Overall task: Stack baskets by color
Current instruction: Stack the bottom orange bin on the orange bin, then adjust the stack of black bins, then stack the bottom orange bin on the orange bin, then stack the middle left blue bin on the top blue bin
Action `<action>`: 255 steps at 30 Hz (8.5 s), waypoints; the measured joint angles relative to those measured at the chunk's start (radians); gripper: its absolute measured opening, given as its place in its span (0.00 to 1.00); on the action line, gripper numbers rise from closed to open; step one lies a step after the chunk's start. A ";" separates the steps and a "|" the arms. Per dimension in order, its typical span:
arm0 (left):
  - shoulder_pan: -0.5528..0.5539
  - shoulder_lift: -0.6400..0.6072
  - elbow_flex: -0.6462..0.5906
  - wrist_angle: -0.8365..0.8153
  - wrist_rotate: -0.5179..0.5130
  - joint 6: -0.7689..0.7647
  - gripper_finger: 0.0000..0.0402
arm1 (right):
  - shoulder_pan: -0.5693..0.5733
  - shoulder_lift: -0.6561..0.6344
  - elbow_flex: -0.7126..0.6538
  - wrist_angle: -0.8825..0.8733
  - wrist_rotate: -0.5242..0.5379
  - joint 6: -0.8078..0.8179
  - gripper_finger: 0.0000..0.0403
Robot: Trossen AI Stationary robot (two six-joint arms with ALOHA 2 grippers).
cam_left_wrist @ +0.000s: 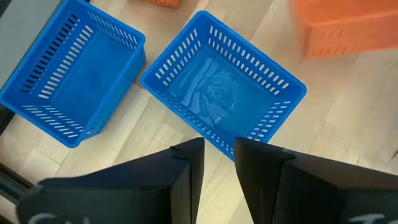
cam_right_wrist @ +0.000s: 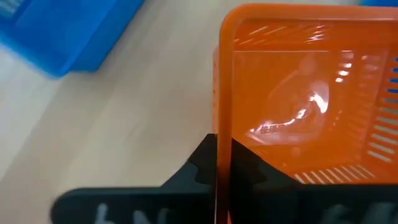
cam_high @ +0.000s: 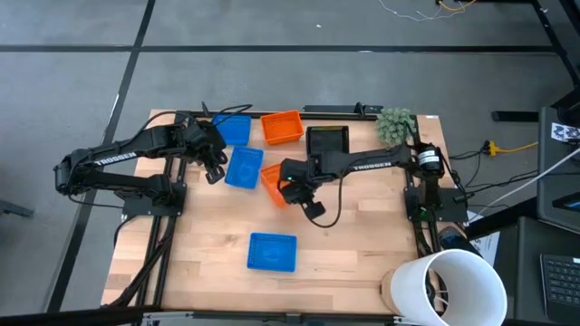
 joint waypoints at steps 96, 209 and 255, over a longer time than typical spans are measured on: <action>0.000 0.189 0.000 0.264 0.089 0.237 0.20 | -0.401 0.079 0.194 -0.578 -0.205 0.187 0.29; 0.224 1.070 0.911 -0.248 0.105 0.480 0.21 | -0.157 -0.930 -0.704 -0.146 0.057 0.731 0.29; 0.190 0.476 0.015 0.064 0.042 -0.367 0.32 | -0.157 -0.930 -0.872 -0.095 0.050 0.761 0.29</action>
